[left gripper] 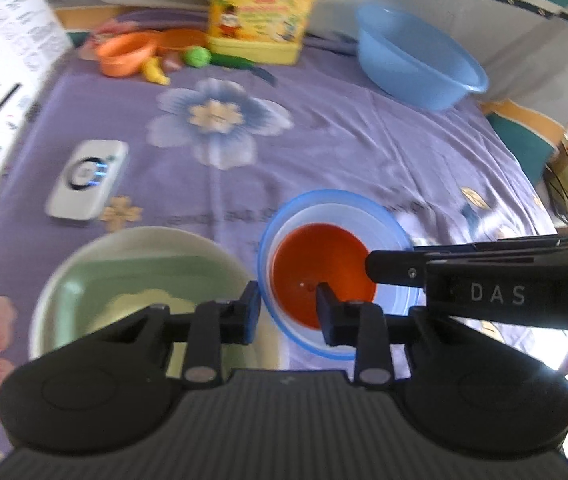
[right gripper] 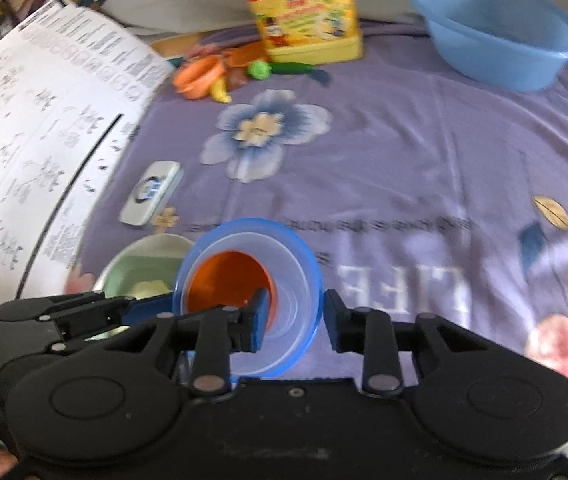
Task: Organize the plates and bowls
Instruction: 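Lift the nested bowls onto the yellow plate and open the right tool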
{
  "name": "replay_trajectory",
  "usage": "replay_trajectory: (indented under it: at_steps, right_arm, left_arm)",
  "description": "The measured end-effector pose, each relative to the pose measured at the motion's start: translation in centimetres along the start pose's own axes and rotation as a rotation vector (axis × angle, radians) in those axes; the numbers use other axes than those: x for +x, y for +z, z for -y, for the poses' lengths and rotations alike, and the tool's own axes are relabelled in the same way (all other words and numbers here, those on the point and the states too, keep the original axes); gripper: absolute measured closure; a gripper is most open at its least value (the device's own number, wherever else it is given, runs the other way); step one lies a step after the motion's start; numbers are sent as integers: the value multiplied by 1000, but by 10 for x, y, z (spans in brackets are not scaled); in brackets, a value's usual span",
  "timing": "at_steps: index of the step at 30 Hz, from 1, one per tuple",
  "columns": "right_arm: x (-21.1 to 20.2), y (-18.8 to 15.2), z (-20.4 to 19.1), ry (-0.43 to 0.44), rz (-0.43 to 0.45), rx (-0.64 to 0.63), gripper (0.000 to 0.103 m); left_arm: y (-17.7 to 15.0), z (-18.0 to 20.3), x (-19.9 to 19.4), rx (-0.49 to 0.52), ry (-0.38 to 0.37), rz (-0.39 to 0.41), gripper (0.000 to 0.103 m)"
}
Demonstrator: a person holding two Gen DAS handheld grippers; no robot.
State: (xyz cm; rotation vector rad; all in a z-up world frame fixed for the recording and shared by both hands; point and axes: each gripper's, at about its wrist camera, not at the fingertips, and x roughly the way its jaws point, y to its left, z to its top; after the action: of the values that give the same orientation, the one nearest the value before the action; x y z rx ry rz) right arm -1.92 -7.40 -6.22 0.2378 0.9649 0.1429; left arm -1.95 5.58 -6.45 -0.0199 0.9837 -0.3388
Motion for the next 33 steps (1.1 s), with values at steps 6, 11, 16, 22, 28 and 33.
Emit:
replay_trajectory:
  at_steps: [6, 11, 16, 22, 28, 33]
  right_arm:
    - [17, 9, -48, 71, -42, -69, 73]
    - [34, 7, -79, 119, -95, -105, 73]
    - [48, 2, -93, 133, -142, -122, 73]
    - [57, -2, -96, 132, -173, -123, 73]
    - [63, -1, -95, 126, -185, -115, 73]
    - [65, -1, -94, 121, -177, -114, 73]
  left_arm:
    - [-7, -43, -23, -58, 59, 19, 74]
    - [-20, -70, -35, -89, 100, 10, 74]
    - [-32, -87, -37, -107, 113, -12, 74]
    - [-37, -91, -34, -106, 120, -30, 74]
    - [-38, -92, -28, -100, 119, -42, 74]
    - [-37, -93, -25, -103, 116, -39, 71]
